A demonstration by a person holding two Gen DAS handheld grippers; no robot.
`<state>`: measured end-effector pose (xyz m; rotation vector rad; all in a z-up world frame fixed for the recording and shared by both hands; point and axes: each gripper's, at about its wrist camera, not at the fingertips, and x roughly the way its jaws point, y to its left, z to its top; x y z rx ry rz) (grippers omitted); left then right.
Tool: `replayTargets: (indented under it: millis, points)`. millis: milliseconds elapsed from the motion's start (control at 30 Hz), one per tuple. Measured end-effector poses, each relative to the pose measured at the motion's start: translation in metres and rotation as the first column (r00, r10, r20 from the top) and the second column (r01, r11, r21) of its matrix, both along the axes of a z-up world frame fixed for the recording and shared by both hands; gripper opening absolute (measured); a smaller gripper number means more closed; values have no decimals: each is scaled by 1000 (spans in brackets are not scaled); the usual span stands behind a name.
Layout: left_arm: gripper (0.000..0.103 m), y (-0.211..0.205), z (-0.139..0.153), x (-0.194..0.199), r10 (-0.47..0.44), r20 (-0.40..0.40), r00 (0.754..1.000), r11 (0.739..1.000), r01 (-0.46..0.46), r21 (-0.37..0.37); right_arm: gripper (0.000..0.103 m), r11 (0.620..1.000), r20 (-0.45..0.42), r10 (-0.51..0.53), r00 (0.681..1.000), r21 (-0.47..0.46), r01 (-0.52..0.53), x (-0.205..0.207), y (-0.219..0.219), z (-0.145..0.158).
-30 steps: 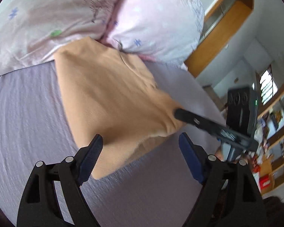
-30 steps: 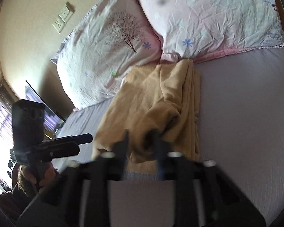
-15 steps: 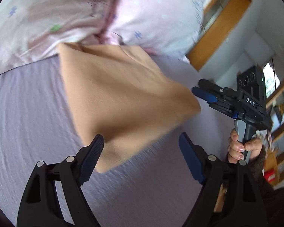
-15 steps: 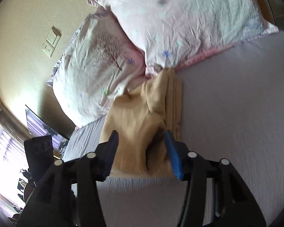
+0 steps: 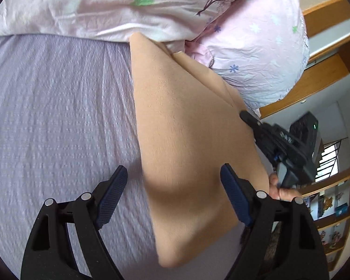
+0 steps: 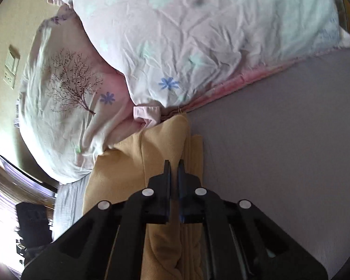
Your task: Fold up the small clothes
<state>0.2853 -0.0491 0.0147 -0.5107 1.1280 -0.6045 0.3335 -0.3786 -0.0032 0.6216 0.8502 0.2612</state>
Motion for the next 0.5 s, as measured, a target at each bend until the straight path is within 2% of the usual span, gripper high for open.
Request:
replayTargets:
  millis: [33,100,167,200,233,267,300,333,400,500]
  points:
    - [83,-1,-1,1,0,-1,1000,1000,0,-6,41,1000,-15,2,1000,18,-1,-6,-4,-3]
    - [83,-3,-1,4,-6,0,1000,1000,6,-16,72,998,-48,25,999,56,-22,-14,-10,-8]
    - [77,-5,-4,5,-11,-5,1000,999,11,-40,72,996,-60,63,996,61,-60,-25,-11,-11]
    - [69,-6,-7,6,-11,-18,1000,999,10,-49,67,994,-69,91,993,65,-86,-30,-9,-15]
    - [56,-5,-7,5,9,-9,1000,999,-9,-35,51,992,-80,112,991,71,-106,-31,-3,-18]
    - [51,-4,-9,6,10,-13,1000,1000,-11,-29,38,988,-92,134,987,86,-127,-32,1,-22]
    - [42,-1,-10,5,14,-12,1000,999,-15,-42,32,981,-91,160,983,125,-148,-32,5,-26]
    - [36,4,-8,1,18,-9,1000,998,-19,-59,27,983,-76,146,986,124,-136,-34,6,-26]
    - [33,14,-2,-7,15,7,1000,997,-15,-82,24,984,-40,150,988,107,-145,-39,13,-18]
    - [33,39,14,-31,30,75,997,999,-27,-36,23,970,-5,213,977,122,-211,-48,35,-10]
